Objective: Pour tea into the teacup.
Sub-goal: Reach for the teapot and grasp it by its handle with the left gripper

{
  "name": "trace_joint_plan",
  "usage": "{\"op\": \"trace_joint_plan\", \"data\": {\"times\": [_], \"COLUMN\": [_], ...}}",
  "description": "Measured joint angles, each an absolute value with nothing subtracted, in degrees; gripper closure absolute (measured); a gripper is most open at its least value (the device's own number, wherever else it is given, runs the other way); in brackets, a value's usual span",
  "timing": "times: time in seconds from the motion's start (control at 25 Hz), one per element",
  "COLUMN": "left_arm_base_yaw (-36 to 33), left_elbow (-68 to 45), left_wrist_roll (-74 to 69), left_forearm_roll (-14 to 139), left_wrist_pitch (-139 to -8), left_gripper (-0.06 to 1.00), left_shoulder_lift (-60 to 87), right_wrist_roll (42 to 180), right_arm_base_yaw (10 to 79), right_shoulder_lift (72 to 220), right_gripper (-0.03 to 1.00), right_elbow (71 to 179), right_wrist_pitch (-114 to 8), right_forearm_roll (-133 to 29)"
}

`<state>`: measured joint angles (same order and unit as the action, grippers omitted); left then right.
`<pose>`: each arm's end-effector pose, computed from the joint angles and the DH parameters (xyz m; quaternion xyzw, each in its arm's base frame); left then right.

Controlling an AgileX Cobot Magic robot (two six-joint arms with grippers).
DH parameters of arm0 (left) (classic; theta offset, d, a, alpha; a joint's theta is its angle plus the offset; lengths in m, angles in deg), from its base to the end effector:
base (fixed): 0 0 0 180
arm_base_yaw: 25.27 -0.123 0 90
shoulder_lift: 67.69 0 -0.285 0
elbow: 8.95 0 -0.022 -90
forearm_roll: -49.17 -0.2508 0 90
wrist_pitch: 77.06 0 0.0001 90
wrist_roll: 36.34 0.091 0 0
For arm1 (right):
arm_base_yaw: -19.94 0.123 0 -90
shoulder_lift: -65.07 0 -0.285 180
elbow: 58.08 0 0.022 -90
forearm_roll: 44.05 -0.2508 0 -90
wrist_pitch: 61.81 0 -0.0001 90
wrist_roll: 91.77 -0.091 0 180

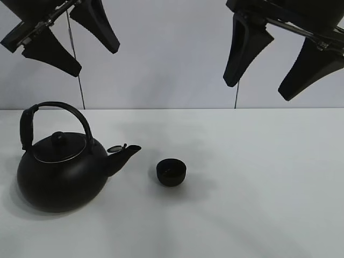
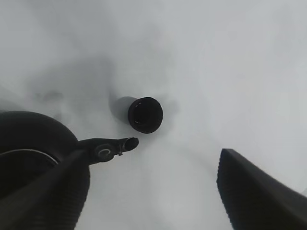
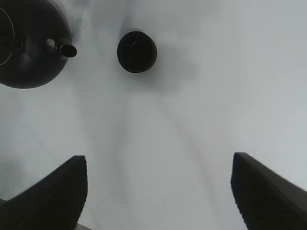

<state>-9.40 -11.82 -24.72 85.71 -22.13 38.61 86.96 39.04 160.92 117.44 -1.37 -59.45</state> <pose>0.3398 -0.1427 0.2893 0.0965 0.9366 -0.2922 0.1675 0.2862 0.1214 0.3000 -0.1063 0.9723 0.1532 0.1406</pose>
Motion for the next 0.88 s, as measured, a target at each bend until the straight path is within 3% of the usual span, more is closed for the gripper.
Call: {"op": "trace_joint_plan", "data": {"times": [0.24, 0.48, 0.88], "left_arm_base_yaw": [-9.4, -9.4, -9.4], "left_elbow": [-11.8, -7.7, 25.4], "left_wrist_roll": [-20.6, -9.3, 12.0], "left_forearm_roll": [85.7, 86.3, 99.2], "left_wrist_pitch": [-26.9, -35.6, -65.3], "left_gripper": [0.41, 0.41, 0.41], "left_shoulder_lift": [36.5, 23.0, 2.9], "right_wrist_roll": [87.0, 87.0, 87.0], "right_arm_base_yaw": [39.0, 39.0, 39.0], "right_shoulder_lift": [160.9, 160.9, 160.9], "right_gripper": [0.40, 0.40, 0.40], "right_elbow": [117.4, 117.4, 117.4], "right_wrist_pitch": [-1.4, -1.6, -3.1], "right_forearm_roll": [-59.6, -59.6, -59.6]}}
